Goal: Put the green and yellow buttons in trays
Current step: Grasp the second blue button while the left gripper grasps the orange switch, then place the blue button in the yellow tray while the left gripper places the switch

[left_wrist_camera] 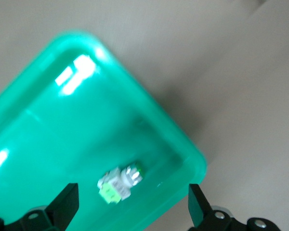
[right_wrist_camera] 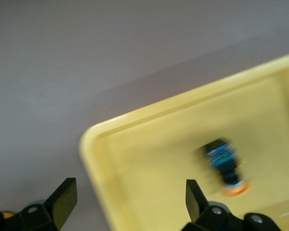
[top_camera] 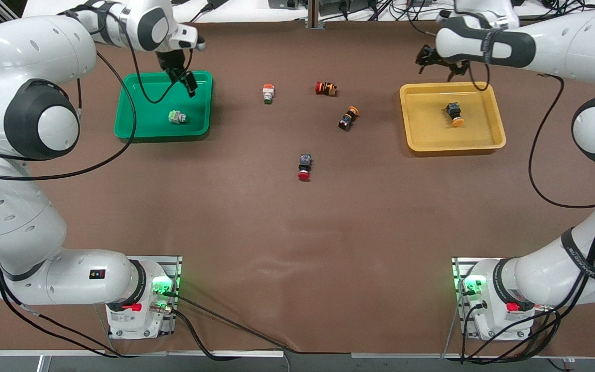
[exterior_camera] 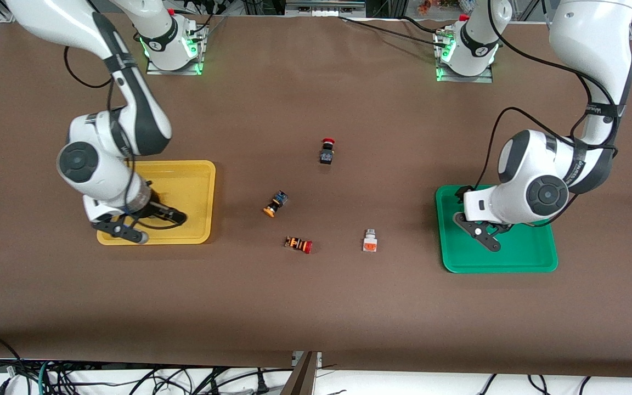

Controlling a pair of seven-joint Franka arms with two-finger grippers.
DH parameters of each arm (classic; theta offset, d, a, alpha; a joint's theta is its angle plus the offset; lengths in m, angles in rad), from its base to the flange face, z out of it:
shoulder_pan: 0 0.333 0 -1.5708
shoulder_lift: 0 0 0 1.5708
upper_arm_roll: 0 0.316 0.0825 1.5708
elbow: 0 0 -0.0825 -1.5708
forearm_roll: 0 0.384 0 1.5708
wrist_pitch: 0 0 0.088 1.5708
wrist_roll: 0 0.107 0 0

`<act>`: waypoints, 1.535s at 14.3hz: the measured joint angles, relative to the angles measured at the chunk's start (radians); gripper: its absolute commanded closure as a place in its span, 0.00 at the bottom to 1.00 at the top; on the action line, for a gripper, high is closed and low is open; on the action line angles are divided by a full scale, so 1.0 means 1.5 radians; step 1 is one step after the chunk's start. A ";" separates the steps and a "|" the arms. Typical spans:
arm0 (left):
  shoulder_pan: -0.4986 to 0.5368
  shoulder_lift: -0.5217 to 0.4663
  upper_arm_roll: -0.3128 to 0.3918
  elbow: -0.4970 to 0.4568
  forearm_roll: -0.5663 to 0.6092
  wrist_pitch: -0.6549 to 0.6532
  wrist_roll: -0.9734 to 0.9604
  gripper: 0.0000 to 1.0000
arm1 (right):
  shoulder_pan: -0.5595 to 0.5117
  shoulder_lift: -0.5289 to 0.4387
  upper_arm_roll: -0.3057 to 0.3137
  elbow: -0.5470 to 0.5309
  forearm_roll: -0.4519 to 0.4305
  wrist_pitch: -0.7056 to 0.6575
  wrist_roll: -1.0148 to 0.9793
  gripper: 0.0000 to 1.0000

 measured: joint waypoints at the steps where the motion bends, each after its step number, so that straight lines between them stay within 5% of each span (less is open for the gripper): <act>1: -0.010 -0.002 -0.012 0.018 -0.005 -0.001 -0.042 0.00 | 0.024 0.006 0.002 0.006 0.000 0.000 0.060 0.00; 7: -0.077 0.022 -0.017 0.072 -0.096 -0.001 -0.361 0.00 | 0.124 0.070 0.003 0.047 0.000 0.028 0.344 0.00; 13: -0.055 0.134 -0.006 0.144 -0.105 0.014 -0.409 0.00 | 0.182 0.125 0.003 0.050 -0.001 0.126 0.487 0.00; 17: -0.117 0.179 -0.002 0.167 -0.103 0.114 -0.544 0.00 | 0.205 0.140 0.002 0.058 -0.001 0.137 0.513 0.00; 22: -0.230 0.222 0.063 0.171 -0.075 0.223 -0.578 0.00 | 0.223 0.168 0.000 0.059 -0.001 0.160 0.531 0.00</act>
